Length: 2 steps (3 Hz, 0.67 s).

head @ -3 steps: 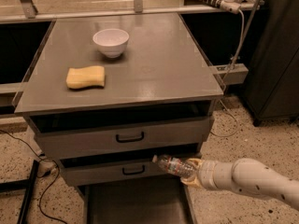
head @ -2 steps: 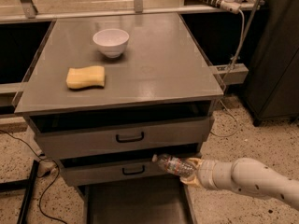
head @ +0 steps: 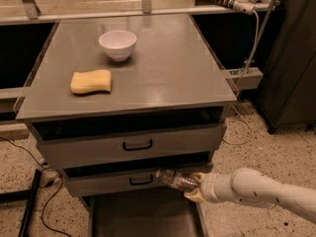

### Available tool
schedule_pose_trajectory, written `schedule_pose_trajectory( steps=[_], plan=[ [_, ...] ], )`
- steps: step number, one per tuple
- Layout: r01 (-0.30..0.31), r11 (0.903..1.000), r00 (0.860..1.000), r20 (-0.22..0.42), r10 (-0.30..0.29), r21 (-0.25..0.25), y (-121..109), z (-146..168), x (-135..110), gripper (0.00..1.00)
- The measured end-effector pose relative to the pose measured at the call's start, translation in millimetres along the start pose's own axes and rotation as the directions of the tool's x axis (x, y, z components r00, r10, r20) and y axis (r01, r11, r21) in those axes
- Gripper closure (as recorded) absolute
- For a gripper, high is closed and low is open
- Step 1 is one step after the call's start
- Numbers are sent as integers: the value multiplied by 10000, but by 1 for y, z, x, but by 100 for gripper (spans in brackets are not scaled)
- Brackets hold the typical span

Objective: Place water bottle into bottom drawer

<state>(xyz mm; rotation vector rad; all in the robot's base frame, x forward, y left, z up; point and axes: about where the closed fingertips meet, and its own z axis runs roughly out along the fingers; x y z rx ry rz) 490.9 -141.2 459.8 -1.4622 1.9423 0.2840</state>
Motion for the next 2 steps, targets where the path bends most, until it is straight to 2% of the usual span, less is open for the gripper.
schedule_pose_trajectory(
  steps=[1,2],
  plan=[
    [-143,9982,9996,218,156,-577,14,40,17,100],
    [109,9961,9988,479,-67,-879,34,67,32,100]
  ],
)
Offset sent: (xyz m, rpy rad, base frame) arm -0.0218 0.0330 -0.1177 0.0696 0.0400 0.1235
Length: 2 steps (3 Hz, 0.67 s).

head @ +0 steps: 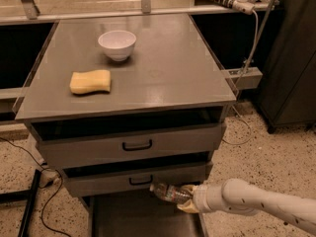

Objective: Place water bottle into bottom drawer

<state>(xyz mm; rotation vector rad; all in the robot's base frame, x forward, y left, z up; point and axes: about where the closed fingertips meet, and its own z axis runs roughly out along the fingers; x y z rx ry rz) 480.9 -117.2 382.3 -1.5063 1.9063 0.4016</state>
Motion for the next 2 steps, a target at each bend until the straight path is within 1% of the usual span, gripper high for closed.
schedule_pose_trajectory(
  steps=[1,2],
  plan=[
    [383,9993,9988,321,-383,-1,17,24,17,100],
    [520,9984,9966,632,-534,231,24,46,33,100]
  ],
)
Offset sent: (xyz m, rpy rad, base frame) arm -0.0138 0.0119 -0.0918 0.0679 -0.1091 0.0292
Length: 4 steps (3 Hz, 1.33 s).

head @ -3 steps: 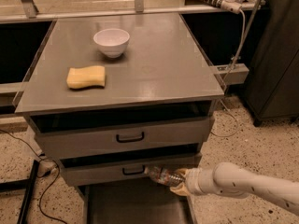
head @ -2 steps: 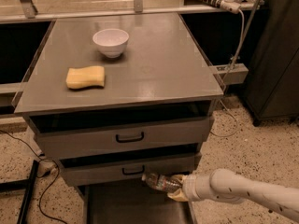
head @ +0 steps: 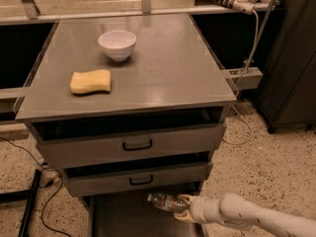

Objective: Place water bottle into bottom drawer

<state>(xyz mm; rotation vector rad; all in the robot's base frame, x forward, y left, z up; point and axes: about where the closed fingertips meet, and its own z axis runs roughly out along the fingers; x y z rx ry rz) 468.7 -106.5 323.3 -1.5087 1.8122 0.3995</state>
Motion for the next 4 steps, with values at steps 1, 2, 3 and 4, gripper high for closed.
schedule_pose_trajectory(
  steps=[1,2,3,4],
  plan=[
    [-53,9997,9998,168,49,246,3,23,21,100],
    [-800,9966,9956,476,808,-186,4,57,51,100],
    [-800,9966,9956,476,808,-187,4,57,51,100],
    [-791,9963,9963,319,802,-333,8,70,55,100]
  ],
)
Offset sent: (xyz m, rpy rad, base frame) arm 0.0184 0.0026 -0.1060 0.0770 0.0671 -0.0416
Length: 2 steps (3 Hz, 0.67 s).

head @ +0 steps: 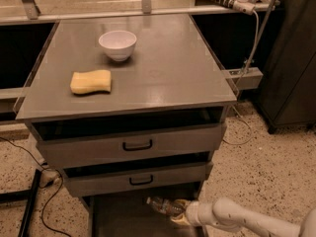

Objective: Place water bottle into bottom drawer

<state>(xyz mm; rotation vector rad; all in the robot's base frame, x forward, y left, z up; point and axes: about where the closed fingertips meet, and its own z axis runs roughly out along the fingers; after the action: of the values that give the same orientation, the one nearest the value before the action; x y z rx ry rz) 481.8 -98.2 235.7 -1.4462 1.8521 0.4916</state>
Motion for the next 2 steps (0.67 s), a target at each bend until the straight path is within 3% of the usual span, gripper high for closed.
schedule_pose_trajectory(
  steps=[2],
  plan=[
    [-985,9932,9928,-739,938,-624,13,55,47,100]
  ],
)
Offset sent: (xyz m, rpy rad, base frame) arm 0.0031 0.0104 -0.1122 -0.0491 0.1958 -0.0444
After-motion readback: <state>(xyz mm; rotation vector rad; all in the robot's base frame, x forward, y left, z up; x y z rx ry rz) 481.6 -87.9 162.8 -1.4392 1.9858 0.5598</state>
